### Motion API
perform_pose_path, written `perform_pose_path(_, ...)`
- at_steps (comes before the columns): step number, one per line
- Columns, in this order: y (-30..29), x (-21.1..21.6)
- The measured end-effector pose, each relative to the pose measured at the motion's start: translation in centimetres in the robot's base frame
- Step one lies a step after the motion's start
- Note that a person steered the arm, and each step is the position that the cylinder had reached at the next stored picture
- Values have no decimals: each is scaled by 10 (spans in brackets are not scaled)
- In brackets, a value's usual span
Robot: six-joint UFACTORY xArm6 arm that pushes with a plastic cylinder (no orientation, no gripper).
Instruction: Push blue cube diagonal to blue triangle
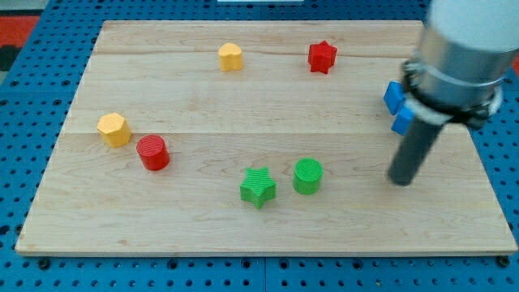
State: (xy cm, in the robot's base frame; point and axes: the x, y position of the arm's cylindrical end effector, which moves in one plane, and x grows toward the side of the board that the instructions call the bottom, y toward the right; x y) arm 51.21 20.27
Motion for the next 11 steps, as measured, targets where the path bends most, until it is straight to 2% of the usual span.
perform_pose_path(1,40,-34)
perform_pose_path(3,75,-87)
perform_pose_path(4,52,-87)
perform_pose_path(6,-33,-64)
perform_pose_path(8,-24,-98)
perform_pose_path(9,-40,-112)
perform_pose_path(10,-74,-113)
perform_pose_path(11,-89,-95)
